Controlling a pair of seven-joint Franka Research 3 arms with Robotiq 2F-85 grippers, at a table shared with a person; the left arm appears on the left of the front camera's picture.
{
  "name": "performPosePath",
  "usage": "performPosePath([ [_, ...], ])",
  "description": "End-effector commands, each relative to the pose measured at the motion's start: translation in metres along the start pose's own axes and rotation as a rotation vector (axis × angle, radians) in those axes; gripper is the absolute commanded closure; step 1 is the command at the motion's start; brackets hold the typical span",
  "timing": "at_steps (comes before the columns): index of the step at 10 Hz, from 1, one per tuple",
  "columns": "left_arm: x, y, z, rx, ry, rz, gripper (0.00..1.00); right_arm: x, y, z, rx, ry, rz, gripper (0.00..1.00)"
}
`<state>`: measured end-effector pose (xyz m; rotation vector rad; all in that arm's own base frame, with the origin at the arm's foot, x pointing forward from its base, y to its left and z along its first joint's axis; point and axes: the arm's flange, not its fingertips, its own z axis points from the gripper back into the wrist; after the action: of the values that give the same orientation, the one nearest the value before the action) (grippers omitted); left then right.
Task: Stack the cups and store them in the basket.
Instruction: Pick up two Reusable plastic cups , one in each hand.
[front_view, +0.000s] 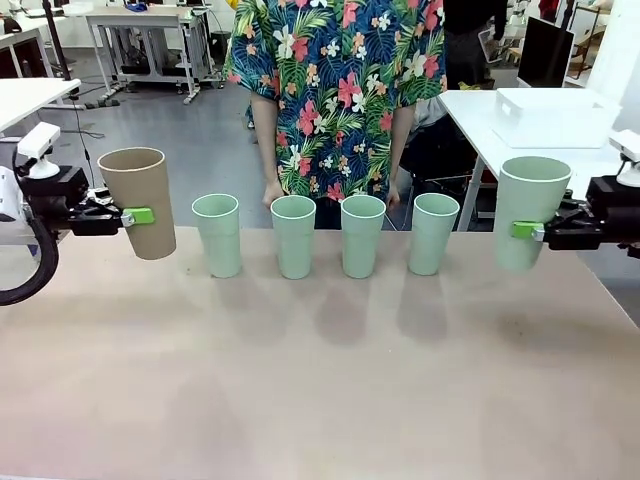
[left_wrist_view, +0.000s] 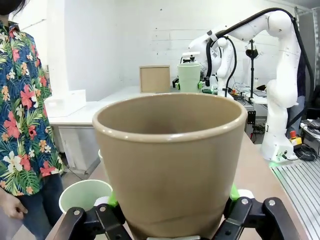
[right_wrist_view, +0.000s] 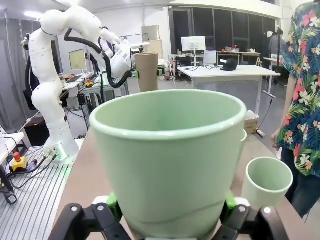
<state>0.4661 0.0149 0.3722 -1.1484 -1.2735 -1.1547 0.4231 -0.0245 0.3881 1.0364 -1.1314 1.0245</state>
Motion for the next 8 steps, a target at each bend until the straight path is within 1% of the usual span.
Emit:
performPosePath([
  [1, 0.008, -0.007, -0.006, 0.035, -0.020, 0.016, 0.15, 0.005, 0.009, -0.002, -0.029, -0.017, -0.040, 0.15],
  [7, 0.001, -0.014, -0.010, 0.028, 0.010, 0.034, 0.15, 0.002, 0.012, -0.005, -0.035, -0.015, -0.067, 0.15],
  [8, -0.004, -0.007, -0.002, 0.020, 0.004, 0.020, 0.15, -0.002, 0.009, -0.001, -0.005, -0.008, -0.018, 0.15],
])
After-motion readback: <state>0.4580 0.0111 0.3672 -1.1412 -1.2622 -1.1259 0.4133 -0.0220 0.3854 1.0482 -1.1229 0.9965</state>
